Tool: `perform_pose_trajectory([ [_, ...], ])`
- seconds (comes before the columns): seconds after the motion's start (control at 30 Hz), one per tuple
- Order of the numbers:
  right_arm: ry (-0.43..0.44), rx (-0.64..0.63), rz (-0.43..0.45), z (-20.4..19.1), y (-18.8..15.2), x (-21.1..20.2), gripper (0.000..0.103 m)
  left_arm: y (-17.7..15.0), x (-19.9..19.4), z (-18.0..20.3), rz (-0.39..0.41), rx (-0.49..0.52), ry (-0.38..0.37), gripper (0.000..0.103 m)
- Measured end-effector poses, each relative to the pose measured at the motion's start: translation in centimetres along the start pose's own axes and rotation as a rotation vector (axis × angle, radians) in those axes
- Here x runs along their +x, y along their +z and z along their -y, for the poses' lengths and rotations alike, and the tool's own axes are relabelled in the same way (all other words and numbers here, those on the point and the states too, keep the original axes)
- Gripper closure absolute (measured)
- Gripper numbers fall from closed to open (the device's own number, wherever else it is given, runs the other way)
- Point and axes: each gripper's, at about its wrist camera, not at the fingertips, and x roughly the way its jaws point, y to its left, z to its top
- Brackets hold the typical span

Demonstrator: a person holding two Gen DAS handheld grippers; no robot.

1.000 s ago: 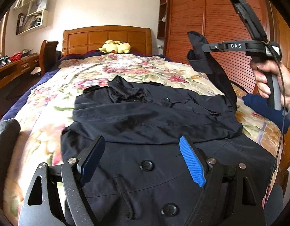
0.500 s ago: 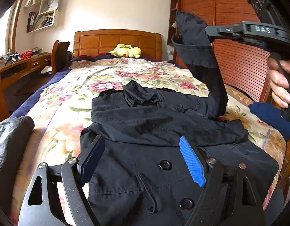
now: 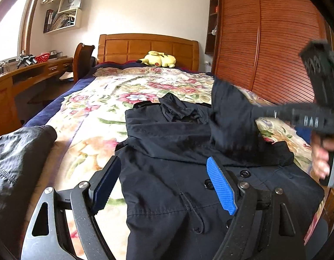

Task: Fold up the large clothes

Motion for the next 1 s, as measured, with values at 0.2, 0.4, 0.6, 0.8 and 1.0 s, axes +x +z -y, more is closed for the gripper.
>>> perform_pose_trajectory([
  [0.2, 0.048, 0.042, -0.04, -0.9, -1.7, 2.1, 0.094, -0.2, 0.4, 0.0, -0.015, 0.013, 0.007, 0.021],
  [0.4, -0.005, 0.025, -0.051, -2.0, -1.7, 2.2, 0.087, -0.5, 0.6, 0.3, -0.023, 0.039, 0.019, 0.021],
  [0.6, -0.037, 0.041, -0.058, -2.5, -2.3, 1.3, 0.053, -0.7, 0.4, 0.2, -0.026, 0.042, 0.028, 0.021],
  [0.8, -0.15, 0.055, -0.035, -0.8, -3.5, -0.3, 0.048, -0.8, 0.5, 0.8, -0.032, 0.055, 0.023, 0.021],
  [1.0, -0.326, 0.089, -0.101, 3.0, -6.1, 1.2, 0.048, -1.0, 1.0, 1.8, -0.043, 0.078, 0.015, 0.021],
])
